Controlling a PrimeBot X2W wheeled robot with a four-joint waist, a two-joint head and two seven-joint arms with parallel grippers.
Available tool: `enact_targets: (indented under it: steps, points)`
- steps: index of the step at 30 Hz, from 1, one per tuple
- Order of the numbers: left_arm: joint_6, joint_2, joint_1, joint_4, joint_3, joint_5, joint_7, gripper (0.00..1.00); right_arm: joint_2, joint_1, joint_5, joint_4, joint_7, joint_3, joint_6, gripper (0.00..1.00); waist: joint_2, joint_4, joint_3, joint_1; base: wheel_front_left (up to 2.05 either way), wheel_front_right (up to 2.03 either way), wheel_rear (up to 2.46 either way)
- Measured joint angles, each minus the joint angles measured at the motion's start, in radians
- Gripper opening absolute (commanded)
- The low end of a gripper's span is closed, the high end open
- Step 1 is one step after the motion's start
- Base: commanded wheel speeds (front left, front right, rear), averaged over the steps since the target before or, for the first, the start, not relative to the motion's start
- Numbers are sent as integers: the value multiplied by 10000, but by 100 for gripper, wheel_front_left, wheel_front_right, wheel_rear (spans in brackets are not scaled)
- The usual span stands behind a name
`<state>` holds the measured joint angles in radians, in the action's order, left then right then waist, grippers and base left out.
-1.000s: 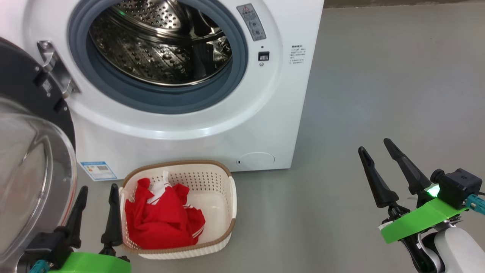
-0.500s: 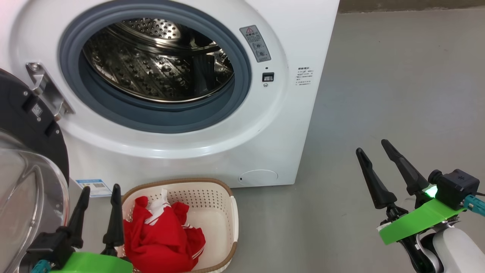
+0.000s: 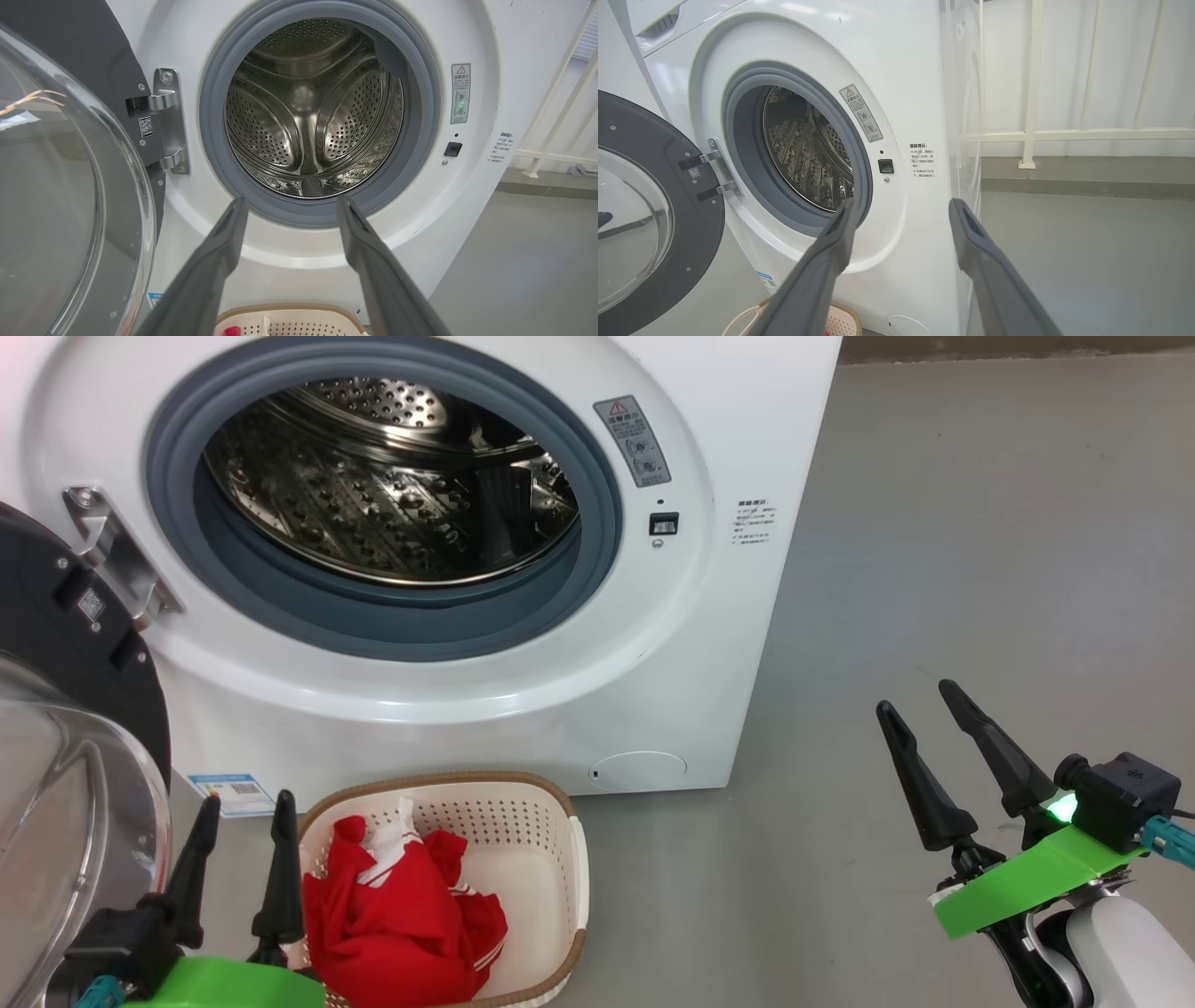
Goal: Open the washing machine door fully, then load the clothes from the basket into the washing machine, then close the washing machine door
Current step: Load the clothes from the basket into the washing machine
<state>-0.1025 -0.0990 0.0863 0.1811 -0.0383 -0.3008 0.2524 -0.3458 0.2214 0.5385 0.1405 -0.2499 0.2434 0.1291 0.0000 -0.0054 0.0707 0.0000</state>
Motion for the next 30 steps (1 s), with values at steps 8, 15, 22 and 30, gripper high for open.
enact_targets:
  steps: [8, 15, 22, 30]
  points:
    - [0, 10, 11, 35, 40, 6, 0, 100, 2, 0, 0, 4, 2, 0, 0, 100, 0, 11, -26, 0, 0, 0, 0]
    - [-2, 12, 13, 52, 71, 77, 0, 100, 2, 1, 0, 8, 2, 0, 0, 100, 0, 14, -22, 0, 0, 0, 0]
    - [-4, 19, 16, 81, 98, 77, 0, 100, 2, 1, 0, 8, 2, -6, 0, 100, 0, 15, -22, 0, 0, 0, 0]
    - [-67, 48, 17, 128, 127, 79, 0, 100, 2, 2, 0, 12, 2, -6, 0, 100, 0, 5, -31, 0, 0, 0, 0]
